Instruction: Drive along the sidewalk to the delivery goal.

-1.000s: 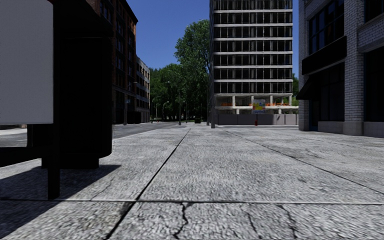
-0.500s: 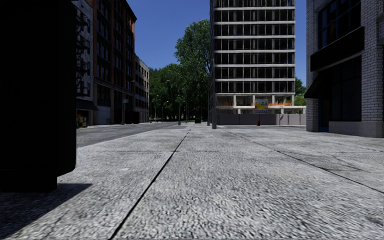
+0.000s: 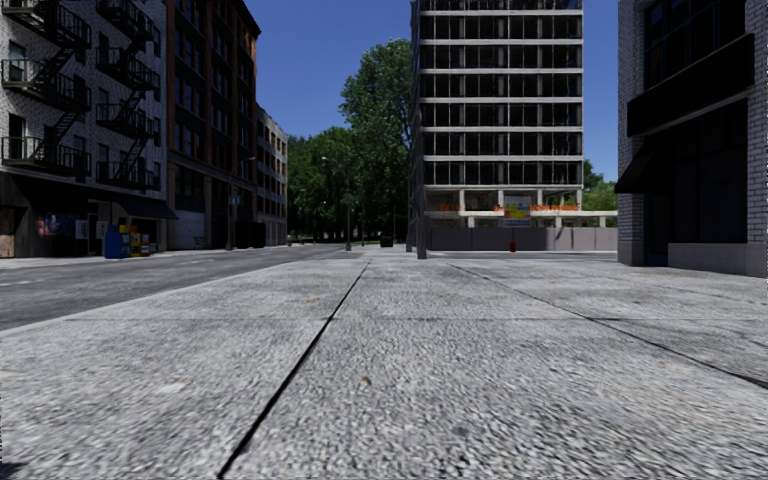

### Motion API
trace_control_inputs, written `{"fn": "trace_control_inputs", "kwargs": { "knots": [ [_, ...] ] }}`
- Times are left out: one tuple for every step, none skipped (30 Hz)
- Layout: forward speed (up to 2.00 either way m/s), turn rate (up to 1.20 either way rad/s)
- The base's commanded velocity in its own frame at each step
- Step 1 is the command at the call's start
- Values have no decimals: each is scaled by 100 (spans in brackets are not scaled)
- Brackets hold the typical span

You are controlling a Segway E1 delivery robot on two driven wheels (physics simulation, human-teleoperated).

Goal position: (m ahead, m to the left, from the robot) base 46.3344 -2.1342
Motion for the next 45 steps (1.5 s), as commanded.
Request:
{"fn": "trace_control_inputs", "kwargs": {
  "knots": [
    [200, -31],
    [200, 0],
    [200, 0],
    [200, 0],
    [200, 0],
    [200, 0],
    [200, 0],
    [200, 0],
    [200, 0],
    [200, 0],
    [200, 0],
    [200, 0],
    [200, 0],
    [200, 0],
    [200, 0],
    [200, 0],
    [200, 0],
    [200, 0],
    [200, 0],
    [200, 0],
    [200, 0],
    [200, 0],
    [200, 0],
    [200, 0],
    [200, 0],
    [200, 0],
    [200, 0],
    [200, 0],
    [200, 0],
    [200, 0],
    [200, 0],
    [200, 0],
    [198, 0],
    [193, 0],
    [193, 0],
    [192, 0],
    [191, 0],
    [191, 0],
    [191, 0],
    [200, 0],
    [200, 0],
    [200, 0],
    [200, 0],
    [200, 0],
    [200, 0]
  ]
}}
